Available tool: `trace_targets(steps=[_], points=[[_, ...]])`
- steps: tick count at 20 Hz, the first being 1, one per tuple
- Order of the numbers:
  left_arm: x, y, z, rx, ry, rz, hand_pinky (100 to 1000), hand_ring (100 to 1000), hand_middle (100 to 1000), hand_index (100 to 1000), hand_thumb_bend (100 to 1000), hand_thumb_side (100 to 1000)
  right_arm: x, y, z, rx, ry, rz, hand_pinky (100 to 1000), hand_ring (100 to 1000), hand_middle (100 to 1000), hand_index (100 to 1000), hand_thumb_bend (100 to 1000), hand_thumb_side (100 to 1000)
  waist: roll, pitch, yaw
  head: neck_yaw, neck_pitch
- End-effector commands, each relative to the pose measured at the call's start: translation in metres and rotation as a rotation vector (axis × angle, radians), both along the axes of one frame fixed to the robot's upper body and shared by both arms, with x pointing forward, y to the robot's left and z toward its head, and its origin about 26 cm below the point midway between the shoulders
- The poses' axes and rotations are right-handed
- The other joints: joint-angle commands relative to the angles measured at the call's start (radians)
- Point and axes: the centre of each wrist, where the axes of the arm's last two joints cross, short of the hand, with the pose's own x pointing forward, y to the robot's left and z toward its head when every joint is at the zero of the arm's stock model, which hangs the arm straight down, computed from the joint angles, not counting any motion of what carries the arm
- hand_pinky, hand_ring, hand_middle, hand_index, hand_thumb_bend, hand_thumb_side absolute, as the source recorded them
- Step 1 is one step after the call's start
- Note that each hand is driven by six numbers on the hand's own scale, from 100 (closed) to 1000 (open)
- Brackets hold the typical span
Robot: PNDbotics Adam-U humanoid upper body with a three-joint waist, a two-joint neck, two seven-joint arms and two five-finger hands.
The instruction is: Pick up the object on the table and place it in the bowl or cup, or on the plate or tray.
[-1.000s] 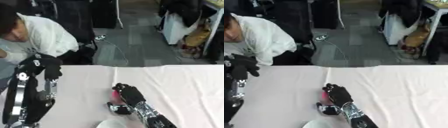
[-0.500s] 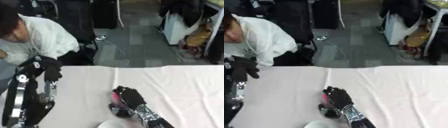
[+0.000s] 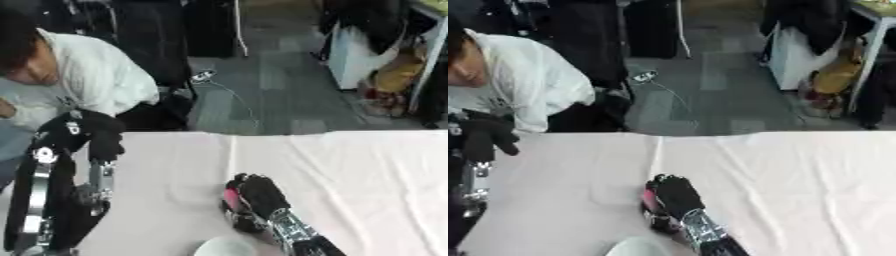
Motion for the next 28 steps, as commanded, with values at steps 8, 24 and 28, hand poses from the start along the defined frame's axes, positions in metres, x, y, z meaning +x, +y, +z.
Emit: trace_targets(steps=[8,24,28], points=[[-0.002,0.002,0.008,0.0,-0.029,-0.004,532,381,555,624,100,662,-0.002,-0.006,-0.01,0.041,-0.117,0.012,100,100,100,301,100,201,0.003,-0.011,0.002,0.011,-0.01],[-0.003,0.005,0.006,0.013,-0.018,0.005,534,384,556,623,100,662,0.003,-0.003,0.021,0.262,-0.165,0.171,100,100,100,265,100,404,-0.007,-0.03,-0.006,0.024,0.005],[-0.003,0.006,0.004,0.02,-0.013,0.007,534,384,556,623,100,661,0.006,-0.001,0.041,0.301,-0.179,0.229,100,100,100,259,100,426,-0.012,-0.04,-0.011,0.028,0.01]])
